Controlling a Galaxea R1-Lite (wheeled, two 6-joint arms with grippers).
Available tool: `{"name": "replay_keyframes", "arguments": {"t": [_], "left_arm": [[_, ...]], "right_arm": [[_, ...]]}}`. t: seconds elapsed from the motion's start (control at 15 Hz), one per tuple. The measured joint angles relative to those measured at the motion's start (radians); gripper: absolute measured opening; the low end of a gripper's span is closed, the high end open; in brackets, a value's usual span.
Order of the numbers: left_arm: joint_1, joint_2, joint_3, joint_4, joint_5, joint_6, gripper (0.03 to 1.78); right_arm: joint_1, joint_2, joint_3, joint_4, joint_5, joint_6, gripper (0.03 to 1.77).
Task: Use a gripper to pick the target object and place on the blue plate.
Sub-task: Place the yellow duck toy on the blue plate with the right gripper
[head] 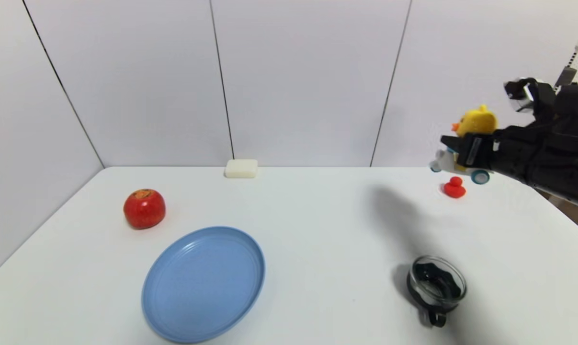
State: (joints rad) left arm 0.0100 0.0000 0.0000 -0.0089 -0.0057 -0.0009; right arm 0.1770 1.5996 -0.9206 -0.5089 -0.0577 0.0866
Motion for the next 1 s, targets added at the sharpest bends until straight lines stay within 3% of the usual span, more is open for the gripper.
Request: {"name": "replay_keyframes", "arguments": {"t": [0.4, 0.67, 1.0], "left_arm": [[0.0, 0.0, 0.0, 0.0, 0.0, 0.0, 1.69], [0.0, 0.0, 0.0, 0.0, 0.0, 0.0, 1.69], [0.0, 0.0, 0.0, 0.0, 0.0, 0.0, 1.69]], "right_arm": [[0.355, 0.162, -0.262, 0.08, -0.006, 0.0, 0.81], [0.554, 0.27, -0.327, 0.078, -0.009, 0.0, 0.81], [0.747, 0.366, -0.342, 0.059, -0.013, 0.007, 0.81]]}}
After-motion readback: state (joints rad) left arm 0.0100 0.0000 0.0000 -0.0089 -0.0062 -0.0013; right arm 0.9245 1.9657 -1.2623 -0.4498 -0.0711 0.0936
